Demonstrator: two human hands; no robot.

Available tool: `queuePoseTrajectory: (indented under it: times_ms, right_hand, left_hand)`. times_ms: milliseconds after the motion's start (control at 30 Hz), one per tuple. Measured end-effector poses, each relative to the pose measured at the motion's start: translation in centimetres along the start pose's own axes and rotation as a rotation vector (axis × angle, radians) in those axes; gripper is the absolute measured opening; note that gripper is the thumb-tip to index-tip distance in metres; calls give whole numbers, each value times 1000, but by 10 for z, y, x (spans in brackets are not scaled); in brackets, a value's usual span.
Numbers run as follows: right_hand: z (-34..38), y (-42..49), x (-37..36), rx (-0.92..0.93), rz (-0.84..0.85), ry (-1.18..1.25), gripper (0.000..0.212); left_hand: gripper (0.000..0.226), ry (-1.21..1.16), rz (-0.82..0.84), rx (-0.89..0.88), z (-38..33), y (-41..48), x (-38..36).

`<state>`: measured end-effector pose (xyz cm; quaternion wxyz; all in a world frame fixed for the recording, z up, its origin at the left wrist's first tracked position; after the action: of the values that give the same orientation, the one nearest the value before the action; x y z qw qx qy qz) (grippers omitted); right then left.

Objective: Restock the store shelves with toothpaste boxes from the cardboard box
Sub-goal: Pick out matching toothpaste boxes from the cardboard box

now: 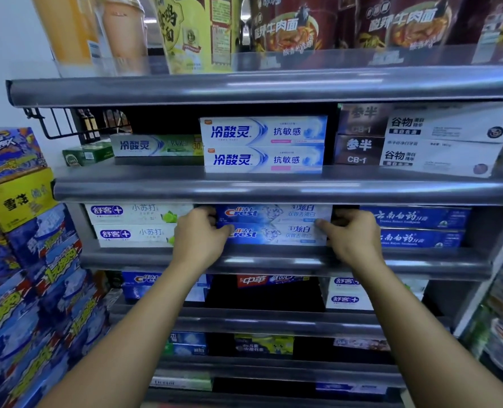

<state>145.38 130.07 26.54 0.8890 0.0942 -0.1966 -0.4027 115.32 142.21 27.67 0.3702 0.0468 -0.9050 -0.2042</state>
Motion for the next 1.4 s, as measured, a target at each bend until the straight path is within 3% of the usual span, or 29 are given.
queuePoseTrajectory:
  times_ms: [333,567,667,800,1033,1167,1267,1400]
  right_hand:
    - [6,-13,-1,21,-113,-29,29]
    - [18,-62,20,242,-231,-8,25]
    - [-8,-103,11,248,-157,18,17]
    - [-85,-159,-14,92,0,8,9]
    - [-279,-272,-64,-374,298,-76,23]
    - [-405,-347,-92,-635,478,-127,11]
    - [-501,-404,-117,-781,605,-189,14]
    - [-634,-477,-142,-1022,669,-198,6]
  left_hand:
    - [46,-4,-37,-41,0,-1,-3]
    - [49,-166,-140,-264,5,-40,17]
    - [36,-254,-138,-359,29,-80,4]
    - [22,-228,82,-258,105,-144,-68]
    - [26,-108,608,177,269,-317,-205]
    - [16,13,832,431,349,-423,-268]
    - [24,81,987,632,406,-500,-325]
    - [41,234,1134,685,476,-578,-417]
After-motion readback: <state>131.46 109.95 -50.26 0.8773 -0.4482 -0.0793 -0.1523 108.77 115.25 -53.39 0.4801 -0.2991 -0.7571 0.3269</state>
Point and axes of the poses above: each hand's wrist, its own y-axis towards the middle knuckle, its own x-axis out of the back of the hand, z = x × y, the point moved 8 cm from there along y, towards the middle knuckle, and after that the axes turned 6 degrees about y, right-handed, at the moved point
